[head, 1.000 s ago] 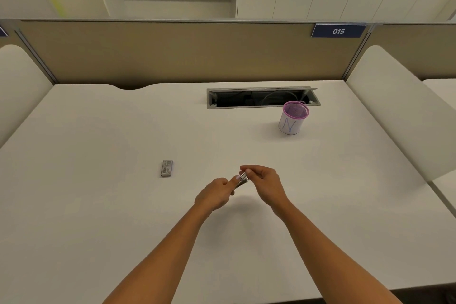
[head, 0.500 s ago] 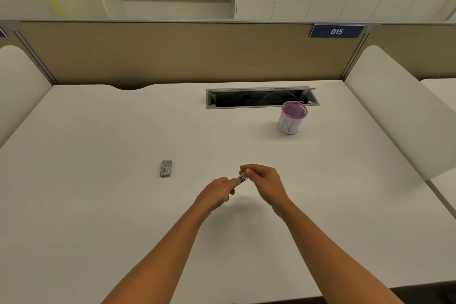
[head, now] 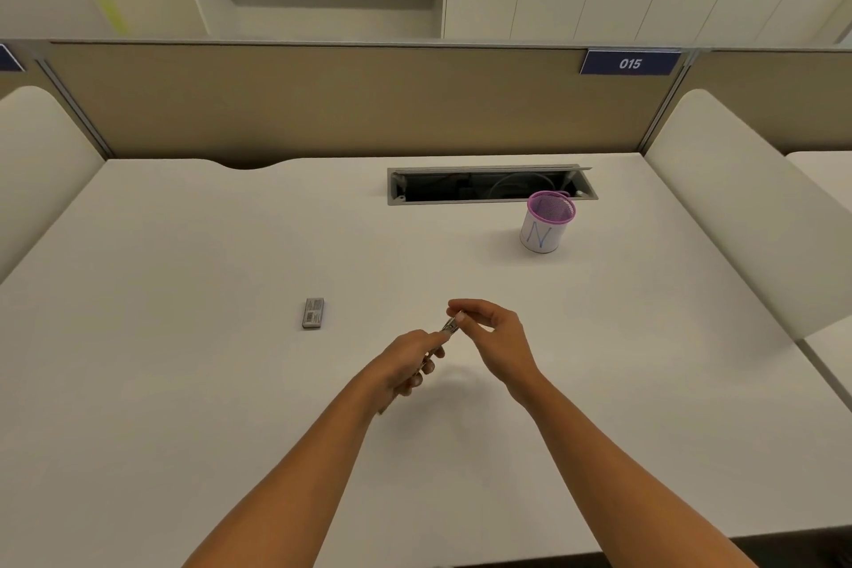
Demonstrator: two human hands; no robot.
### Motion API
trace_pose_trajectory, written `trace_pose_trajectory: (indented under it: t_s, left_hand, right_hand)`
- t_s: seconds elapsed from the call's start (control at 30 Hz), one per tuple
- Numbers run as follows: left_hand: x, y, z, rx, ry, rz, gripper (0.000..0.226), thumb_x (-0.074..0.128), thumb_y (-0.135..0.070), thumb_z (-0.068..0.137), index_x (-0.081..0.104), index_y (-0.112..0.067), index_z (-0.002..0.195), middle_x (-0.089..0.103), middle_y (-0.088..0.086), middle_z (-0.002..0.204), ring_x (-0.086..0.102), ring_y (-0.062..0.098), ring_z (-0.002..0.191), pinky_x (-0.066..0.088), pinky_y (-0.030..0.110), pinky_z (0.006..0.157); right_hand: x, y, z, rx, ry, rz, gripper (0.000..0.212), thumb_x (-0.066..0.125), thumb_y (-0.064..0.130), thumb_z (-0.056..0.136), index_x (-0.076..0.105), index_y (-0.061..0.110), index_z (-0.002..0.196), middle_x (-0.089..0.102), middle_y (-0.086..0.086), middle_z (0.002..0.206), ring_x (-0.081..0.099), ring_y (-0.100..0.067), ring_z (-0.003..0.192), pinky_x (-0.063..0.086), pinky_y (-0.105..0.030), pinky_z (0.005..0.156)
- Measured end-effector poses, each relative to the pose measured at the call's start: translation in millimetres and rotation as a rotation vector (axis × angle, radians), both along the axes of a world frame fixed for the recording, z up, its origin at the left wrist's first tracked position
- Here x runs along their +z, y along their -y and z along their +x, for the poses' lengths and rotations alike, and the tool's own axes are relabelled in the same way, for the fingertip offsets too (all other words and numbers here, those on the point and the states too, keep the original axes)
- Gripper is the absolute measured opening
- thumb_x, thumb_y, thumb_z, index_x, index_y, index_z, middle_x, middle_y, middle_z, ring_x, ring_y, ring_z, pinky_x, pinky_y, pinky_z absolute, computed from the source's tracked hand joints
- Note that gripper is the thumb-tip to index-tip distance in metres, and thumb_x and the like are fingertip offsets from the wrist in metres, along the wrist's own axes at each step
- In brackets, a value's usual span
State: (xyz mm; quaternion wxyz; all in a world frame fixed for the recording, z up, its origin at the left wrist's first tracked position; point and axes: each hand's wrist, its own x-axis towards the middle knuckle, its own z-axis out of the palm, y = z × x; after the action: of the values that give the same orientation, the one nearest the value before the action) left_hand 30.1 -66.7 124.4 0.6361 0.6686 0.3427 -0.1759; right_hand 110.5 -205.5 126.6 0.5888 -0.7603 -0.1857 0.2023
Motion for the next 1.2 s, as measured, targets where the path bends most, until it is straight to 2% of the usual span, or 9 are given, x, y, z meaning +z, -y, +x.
trace_pose_trajectory:
  t_s: [0.17,0.27,0.4,0.57,0.77,0.93,1.03,1.1,1.2]
  left_hand:
    - [6.3,-3.6,-2.6,0.185,0.020,-0.406,0.052,0.051,-0.060,0.086,0.057,-0.008,0.091,0.051,0.003,0.070,0.046,0.014,0.052,0.042,0.025,0.050]
    - [9.7,-7.2,-2.1,0.347,0.087,-0.594,0.037,0.055,-0.041,0.092,0.057,-0.004,0.092,0.052,0.006,0.069,0.050,0.014,0.053,0.047,0.023,0.048]
    - [9.2,-10.6,-0.3,0.467,0.191,-0.575,0.016,0.049,-0.002,0.093,0.062,0.005,0.087,0.058,0.015,0.078,0.057,0.018,0.056,0.051,0.025,0.053]
    - [7.8,-10.7,-2.7,0.534,0.210,-0.542,0.012,0.050,0.008,0.087,0.060,0.006,0.080,0.060,0.018,0.080,0.065,0.028,0.069,0.055,0.027,0.052]
    - [11.1,2.8,2.7,0.628,0.298,-0.676,0.013,0.044,0.003,0.093,0.056,0.005,0.092,0.066,0.024,0.111,0.064,0.034,0.093,0.054,0.043,0.082]
    - [19.9,13.3,3.7,0.588,0.323,-0.559,0.021,0.049,-0.003,0.091,0.066,0.001,0.079,0.072,0.016,0.098,0.061,0.020,0.067,0.053,0.032,0.053]
    - [19.3,18.8,1.4,0.543,0.350,-0.491,0.024,0.047,-0.012,0.094,0.068,-0.004,0.086,0.070,0.008,0.076,0.066,0.014,0.064,0.057,0.040,0.080]
    - [17.4,22.9,0.1,0.471,0.319,-0.430,0.022,0.050,-0.024,0.095,0.067,-0.010,0.099,0.074,0.003,0.088,0.070,0.017,0.083,0.052,0.048,0.094]
    - [17.1,27.5,-1.6,0.341,0.262,-0.311,0.031,0.052,-0.043,0.093,0.064,-0.020,0.110,0.071,0.004,0.107,0.069,0.019,0.095,0.057,0.041,0.083]
  right_hand:
    - [11.9,-5.1,-7.1,0.020,0.107,0.040,0.021,0.063,0.021,0.092,0.067,0.030,0.111,0.075,0.017,0.099,0.064,0.007,0.101,0.038,-0.013,0.086]
    - [14.1,-6.1,-16.2,0.089,0.167,0.038,0.023,0.065,0.018,0.091,0.066,0.028,0.112,0.075,0.016,0.101,0.066,0.001,0.101,0.045,-0.024,0.092]
    - [2.4,-2.1,-33.1,0.184,0.180,0.015,0.024,0.065,0.018,0.091,0.067,0.030,0.112,0.072,0.017,0.106,0.065,-0.002,0.105,0.049,-0.031,0.093]
    - [-8.8,3.6,-44.3,0.217,0.158,0.034,0.041,0.073,0.031,0.085,0.060,0.032,0.124,0.065,0.023,0.120,0.056,-0.001,0.119,0.043,-0.032,0.103]
    - [-11.6,3.0,-46.1,0.200,0.235,0.007,0.061,0.082,0.036,0.073,0.052,0.057,0.122,0.056,0.036,0.125,0.048,0.010,0.122,0.032,-0.002,0.098]
    - [-14.5,-2.8,-44.6,0.070,0.246,0.061,0.056,0.072,0.017,0.084,0.054,0.058,0.117,0.057,0.033,0.124,0.046,0.010,0.121,0.035,-0.010,0.103]
    - [-9.8,-6.7,-41.3,0.054,0.090,0.130,0.030,0.062,0.043,0.089,0.060,0.035,0.118,0.064,0.012,0.121,0.057,-0.009,0.118,0.041,-0.038,0.106]
    - [-2.8,-8.4,-39.1,0.061,0.022,0.188,0.049,0.057,0.066,0.081,0.060,0.030,0.113,0.068,0.008,0.112,0.063,-0.013,0.109,0.047,-0.033,0.096]
    - [3.8,-10.8,-34.9,0.030,-0.091,0.225,0.054,0.052,0.074,0.077,0.063,0.029,0.105,0.072,0.007,0.104,0.068,-0.009,0.097,0.054,-0.019,0.076]
